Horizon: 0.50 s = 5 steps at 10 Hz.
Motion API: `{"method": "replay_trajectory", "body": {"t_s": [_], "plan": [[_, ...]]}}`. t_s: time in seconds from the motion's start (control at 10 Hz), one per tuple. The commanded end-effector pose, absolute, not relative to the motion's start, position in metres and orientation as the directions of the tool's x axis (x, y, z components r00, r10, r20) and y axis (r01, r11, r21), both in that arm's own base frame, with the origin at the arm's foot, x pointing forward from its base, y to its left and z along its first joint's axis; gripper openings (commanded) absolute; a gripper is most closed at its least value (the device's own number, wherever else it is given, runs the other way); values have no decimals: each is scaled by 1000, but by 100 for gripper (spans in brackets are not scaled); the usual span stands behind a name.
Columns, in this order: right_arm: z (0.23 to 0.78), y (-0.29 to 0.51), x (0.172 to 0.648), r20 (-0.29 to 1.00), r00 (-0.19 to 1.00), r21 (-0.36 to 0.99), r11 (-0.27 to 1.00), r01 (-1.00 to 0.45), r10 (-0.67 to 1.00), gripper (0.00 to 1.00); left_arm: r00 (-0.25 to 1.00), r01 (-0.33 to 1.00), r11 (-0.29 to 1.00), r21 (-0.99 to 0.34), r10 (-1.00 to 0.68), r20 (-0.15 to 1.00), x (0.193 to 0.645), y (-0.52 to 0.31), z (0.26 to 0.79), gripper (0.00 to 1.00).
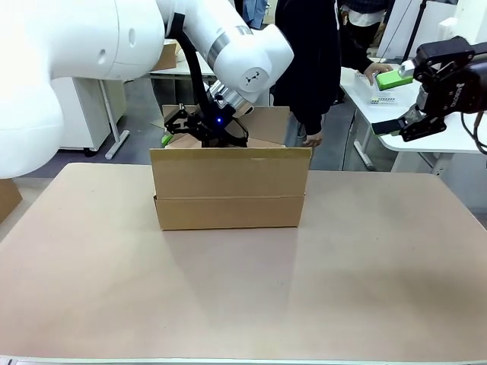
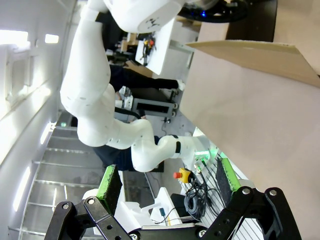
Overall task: Pack the gift set into the box.
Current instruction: Place both hands on the side flaps of the Package Box and spread them outward.
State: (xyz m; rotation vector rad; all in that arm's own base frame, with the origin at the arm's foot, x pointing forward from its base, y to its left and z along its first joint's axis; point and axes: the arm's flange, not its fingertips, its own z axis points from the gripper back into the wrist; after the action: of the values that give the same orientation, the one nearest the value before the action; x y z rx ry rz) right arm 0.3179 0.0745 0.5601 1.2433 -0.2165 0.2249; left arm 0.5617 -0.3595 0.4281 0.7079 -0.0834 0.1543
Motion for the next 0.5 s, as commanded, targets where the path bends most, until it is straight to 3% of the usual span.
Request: {"method": "replay_trajectory", "body": {"t_s": [0.0, 0.4], "plan": [[560, 77, 320, 310, 949, 909, 278, -311, 47, 100, 985, -166, 749, 642, 96, 142, 566, -349, 434, 100], [560, 77, 320, 310, 949, 909, 278, -311, 47, 100, 974, -222, 750, 623, 143, 175, 566, -314, 460, 100]]}}
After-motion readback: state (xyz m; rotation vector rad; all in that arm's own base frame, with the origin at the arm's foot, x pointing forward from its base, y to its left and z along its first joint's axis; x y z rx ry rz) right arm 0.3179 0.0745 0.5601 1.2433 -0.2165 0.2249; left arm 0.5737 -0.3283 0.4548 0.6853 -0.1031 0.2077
